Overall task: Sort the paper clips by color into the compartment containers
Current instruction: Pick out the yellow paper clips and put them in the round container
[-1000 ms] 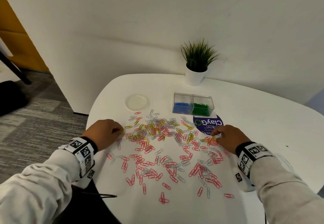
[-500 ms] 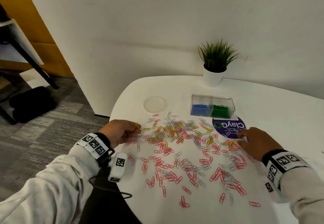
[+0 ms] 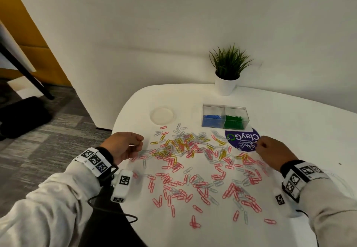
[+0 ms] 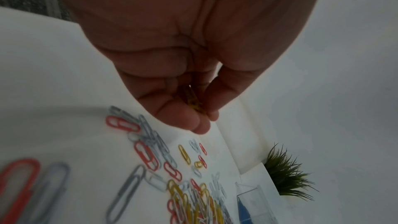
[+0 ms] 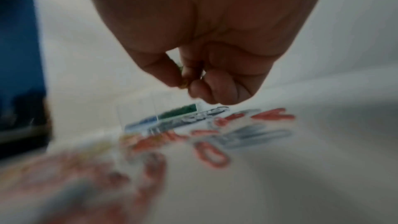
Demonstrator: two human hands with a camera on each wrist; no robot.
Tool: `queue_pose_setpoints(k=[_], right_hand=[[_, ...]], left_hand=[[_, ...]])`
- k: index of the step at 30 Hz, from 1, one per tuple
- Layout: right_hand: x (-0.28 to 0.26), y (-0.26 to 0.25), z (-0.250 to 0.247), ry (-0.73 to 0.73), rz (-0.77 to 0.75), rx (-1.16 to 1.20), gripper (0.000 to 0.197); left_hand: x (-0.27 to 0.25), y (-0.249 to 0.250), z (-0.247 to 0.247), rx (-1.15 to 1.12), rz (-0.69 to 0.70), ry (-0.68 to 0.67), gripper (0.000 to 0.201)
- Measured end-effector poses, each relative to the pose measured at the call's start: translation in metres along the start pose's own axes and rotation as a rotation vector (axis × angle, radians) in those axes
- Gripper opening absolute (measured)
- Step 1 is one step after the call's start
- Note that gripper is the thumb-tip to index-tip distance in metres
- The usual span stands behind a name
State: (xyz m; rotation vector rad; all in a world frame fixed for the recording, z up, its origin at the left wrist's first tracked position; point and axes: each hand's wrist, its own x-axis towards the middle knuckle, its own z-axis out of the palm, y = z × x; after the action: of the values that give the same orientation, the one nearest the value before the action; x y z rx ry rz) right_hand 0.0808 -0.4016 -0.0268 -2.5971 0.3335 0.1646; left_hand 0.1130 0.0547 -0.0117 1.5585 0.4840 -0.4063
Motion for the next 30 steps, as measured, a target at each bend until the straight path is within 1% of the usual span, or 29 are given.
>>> queue_pose_setpoints(k=[2, 3, 4, 5, 6, 8, 9, 10, 11, 12, 13, 14, 15, 17, 19, 20, 23, 25, 27, 30], right_hand=[[0.001, -0.003, -0.004, 0.024, 0.121, 0.459, 0.012], [0.001, -0.005, -0.006, 0.028, 0.178, 0.633, 0.013], [0.001, -0.007, -0.006, 0.022, 0.222, 0.747, 0.016], [0.000, -0.009, -0.006, 0.009, 0.254, 0.828, 0.021], [0.000, -0.010, -0.005, -0.009, 0.276, 0.884, 0.025], [-0.001, -0.014, -0.002, -0.051, 0.340, 0.957, 0.022], [-0.001, -0.015, 0.000, -0.061, 0.355, 0.925, 0.016], [0.000, -0.015, 0.002, -0.063, 0.325, 0.807, 0.012], [0.000, -0.014, 0.003, -0.075, 0.253, 0.598, 0.014], [0.001, -0.012, 0.005, -0.084, 0.160, 0.326, 0.018], [0.000, -0.013, 0.006, -0.085, 0.089, 0.102, 0.019], [-0.001, -0.012, 0.006, -0.085, 0.060, -0.025, 0.017], [-0.004, -0.012, 0.006, -0.094, 0.046, -0.101, 0.016], [-0.008, -0.010, 0.007, -0.128, 0.043, -0.153, 0.020], [-0.010, -0.008, 0.008, -0.158, 0.038, -0.132, 0.025], [-0.010, -0.009, 0.008, -0.154, 0.024, -0.112, 0.024], [-0.007, -0.012, 0.008, -0.101, -0.023, -0.085, 0.010], [-0.003, -0.012, 0.009, -0.098, -0.029, -0.105, 0.013], [0.001, -0.012, 0.012, -0.114, -0.019, -0.135, 0.016], [0.003, -0.011, 0.013, -0.133, 0.032, -0.132, 0.017]], left_hand=[[-0.001, 0.002, -0.001, -0.001, -0.021, 0.016, 0.017], [0.000, 0.003, -0.001, 0.039, -0.013, 0.022, 0.013], [0.002, 0.003, -0.001, 0.142, 0.016, 0.028, 0.010], [0.004, 0.004, -0.001, 0.322, 0.068, 0.031, 0.010], [0.006, 0.003, 0.000, 0.566, 0.143, 0.040, 0.015], [0.006, 0.002, 0.004, 1.056, 0.284, 0.090, 0.027], [0.004, 0.002, 0.006, 1.221, 0.326, 0.115, 0.029], [0.003, 0.001, 0.009, 1.326, 0.351, 0.127, 0.030], [0.004, -0.001, 0.010, 1.386, 0.367, 0.132, 0.030], [0.005, -0.002, 0.010, 1.406, 0.368, 0.138, 0.030], [0.006, -0.003, 0.009, 1.397, 0.363, 0.140, 0.028], [0.007, -0.003, 0.008, 1.378, 0.353, 0.136, 0.027], [0.007, -0.003, 0.006, 1.370, 0.341, 0.123, 0.025], [0.007, -0.002, 0.000, 1.383, 0.318, 0.089, 0.022], [0.006, 0.000, -0.004, 1.404, 0.321, 0.098, 0.019], [0.005, 0.002, -0.005, 1.412, 0.338, 0.108, 0.016], [0.003, 0.004, 0.001, 1.391, 0.401, 0.116, 0.007], [0.001, 0.004, 0.011, 1.384, 0.442, 0.105, 0.004], [0.001, 0.001, 0.018, 1.354, 0.471, 0.084, 0.006], [0.000, -0.003, 0.027, 1.308, 0.489, 0.045, 0.009]])
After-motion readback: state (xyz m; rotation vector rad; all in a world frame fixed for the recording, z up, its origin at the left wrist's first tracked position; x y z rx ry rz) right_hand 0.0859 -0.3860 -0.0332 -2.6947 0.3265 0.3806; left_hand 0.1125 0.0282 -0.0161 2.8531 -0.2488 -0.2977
